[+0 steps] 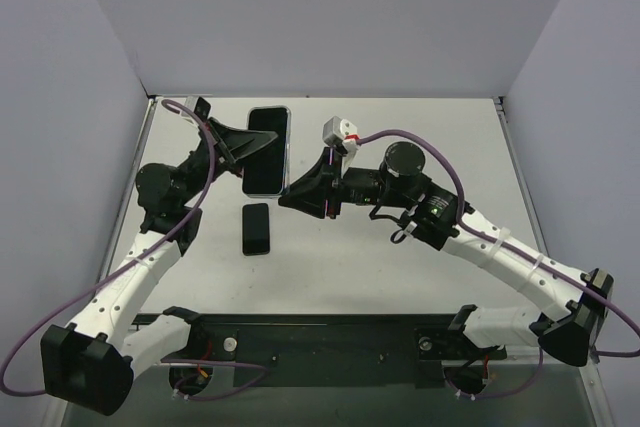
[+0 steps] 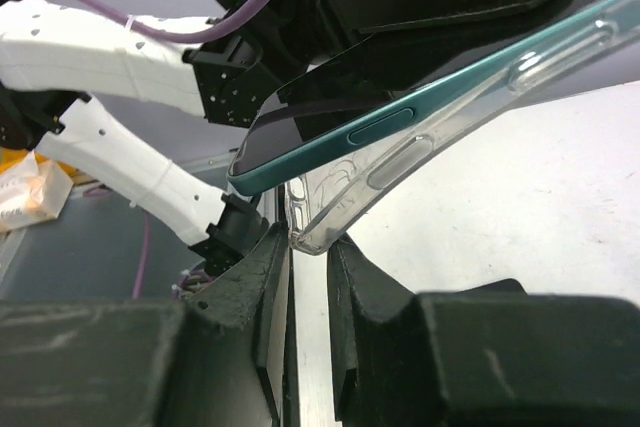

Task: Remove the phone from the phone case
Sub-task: Remove the phone case from the phone.

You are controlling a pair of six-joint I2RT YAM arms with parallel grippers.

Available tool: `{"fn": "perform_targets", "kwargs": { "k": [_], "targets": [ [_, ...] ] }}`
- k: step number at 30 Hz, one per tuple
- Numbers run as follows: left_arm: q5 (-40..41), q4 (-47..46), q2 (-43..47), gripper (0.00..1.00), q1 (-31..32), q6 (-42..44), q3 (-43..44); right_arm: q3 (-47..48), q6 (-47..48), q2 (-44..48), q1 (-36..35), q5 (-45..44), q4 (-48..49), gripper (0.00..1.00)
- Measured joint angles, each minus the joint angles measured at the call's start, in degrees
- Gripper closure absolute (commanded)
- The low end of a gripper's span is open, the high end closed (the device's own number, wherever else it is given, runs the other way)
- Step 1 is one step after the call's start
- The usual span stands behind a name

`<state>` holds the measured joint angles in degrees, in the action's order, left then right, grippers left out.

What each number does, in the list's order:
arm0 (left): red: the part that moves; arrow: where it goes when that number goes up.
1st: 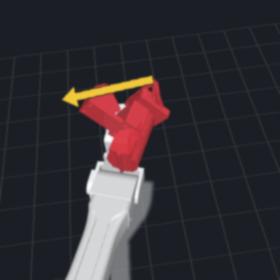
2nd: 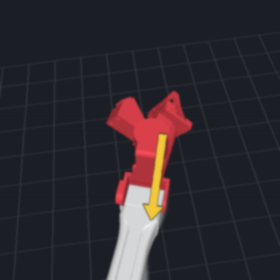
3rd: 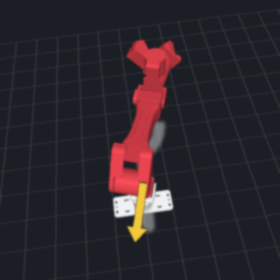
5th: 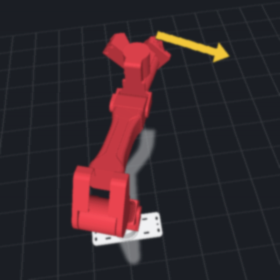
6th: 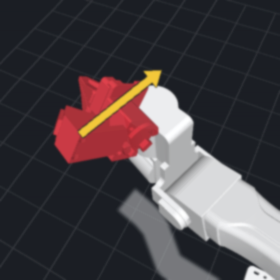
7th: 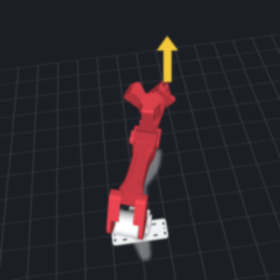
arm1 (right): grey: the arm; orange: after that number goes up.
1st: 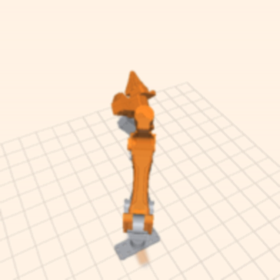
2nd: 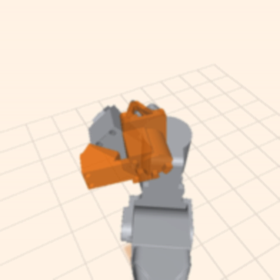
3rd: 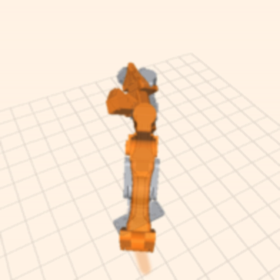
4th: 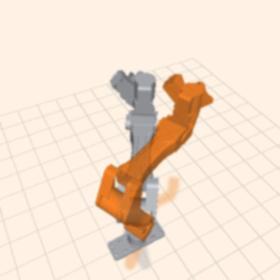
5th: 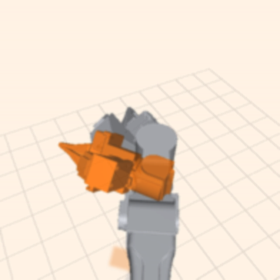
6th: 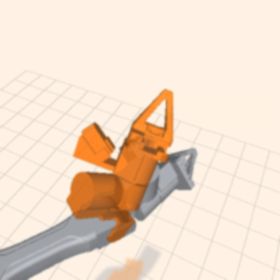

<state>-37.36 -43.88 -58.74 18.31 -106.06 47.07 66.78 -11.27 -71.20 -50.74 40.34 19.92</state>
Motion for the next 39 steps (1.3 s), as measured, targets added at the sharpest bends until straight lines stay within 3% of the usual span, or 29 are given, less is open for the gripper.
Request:
{"fn": "perform_targets", "kwargs": {
  "k": [2, 6, 9, 12, 18, 24, 29, 39],
  "targets": [
    [1.01, 0.0, -0.02, 1.0, -0.04, -0.02, 0.0, 0.0, -2.03, 0.07, -0.35, -2.8, 0.0, 1.0],
    [2.95, 0.85, -0.13, 1.0, -0.11, 0.22, 0.0, 0.02, -8.63, 1.36, -1.49, -9.42, -1.84, 0.68],
    [3.15, 5.88, 0.35, 1.0, 0.0, 3.43, 0.0, -1.46, -14.71, 3.37, -2.54, -14.93, -3.32, 0.54],
    [2.78, 11.06, 1.62, 1.0, 0.35, 6.99, 0.0, -6.29, -20.61, 6.88, -3.89, -20.63, -5.44, 0.49],
    [3.23, 12.39, 4.22, 1.0, 0.28, 12.22, -0.02, -14.08, -33.79, 13.09, -5.53, -24.55, -7.74, 0.48],
    [4.61, 15.21, 4.24, 1.0, 0.22, 16.65, -0.74, -14.08, -41.22, 17.0, -8.59, -25.03, -3.28, 0.6],
    [5.68, 17.59, 4.26, 1.0, 0.22, 18.58, -0.74, -13.38, -44.72, 14.8, -8.59, -25.14, 0.42, 0.7],
    [6.05, 20.06, 4.94, 1.0, 0.22, 20.7, -0.74, -12.33, -47.84, 8.48, -8.57, -25.57, 3.06, 0.73]
  ]
}}
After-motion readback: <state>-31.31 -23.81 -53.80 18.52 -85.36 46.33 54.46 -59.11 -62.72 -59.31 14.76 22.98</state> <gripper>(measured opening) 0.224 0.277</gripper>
